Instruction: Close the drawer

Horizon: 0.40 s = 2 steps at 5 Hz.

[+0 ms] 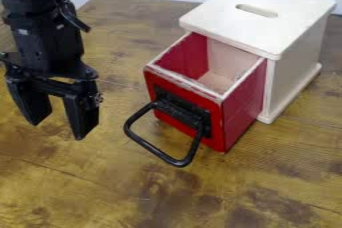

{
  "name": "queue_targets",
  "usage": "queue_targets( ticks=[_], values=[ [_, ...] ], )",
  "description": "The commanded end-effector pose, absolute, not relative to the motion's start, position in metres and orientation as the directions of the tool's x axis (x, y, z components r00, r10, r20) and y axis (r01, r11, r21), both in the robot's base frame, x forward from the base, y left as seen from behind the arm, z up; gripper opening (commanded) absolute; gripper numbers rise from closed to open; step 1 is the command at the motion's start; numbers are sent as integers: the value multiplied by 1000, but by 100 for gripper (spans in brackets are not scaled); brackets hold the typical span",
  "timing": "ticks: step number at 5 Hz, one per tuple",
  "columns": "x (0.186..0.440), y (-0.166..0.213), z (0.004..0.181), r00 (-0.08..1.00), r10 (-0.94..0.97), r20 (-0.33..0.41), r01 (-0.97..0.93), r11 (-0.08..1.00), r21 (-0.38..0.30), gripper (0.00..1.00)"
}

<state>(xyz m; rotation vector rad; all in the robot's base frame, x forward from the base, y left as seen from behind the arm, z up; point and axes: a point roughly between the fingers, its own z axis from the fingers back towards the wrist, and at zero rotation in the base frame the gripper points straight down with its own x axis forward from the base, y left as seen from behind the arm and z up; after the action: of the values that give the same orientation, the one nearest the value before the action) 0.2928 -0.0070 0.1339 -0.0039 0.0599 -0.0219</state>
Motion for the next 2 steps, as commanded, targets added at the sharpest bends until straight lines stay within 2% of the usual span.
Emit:
queue_targets(
  ticks=[1,2],
  values=[
    [298,-6,130,993,-60,100,60,998,3,100],
    [312,-17,104,980,-68,189,66,998,13,100]
  ],
)
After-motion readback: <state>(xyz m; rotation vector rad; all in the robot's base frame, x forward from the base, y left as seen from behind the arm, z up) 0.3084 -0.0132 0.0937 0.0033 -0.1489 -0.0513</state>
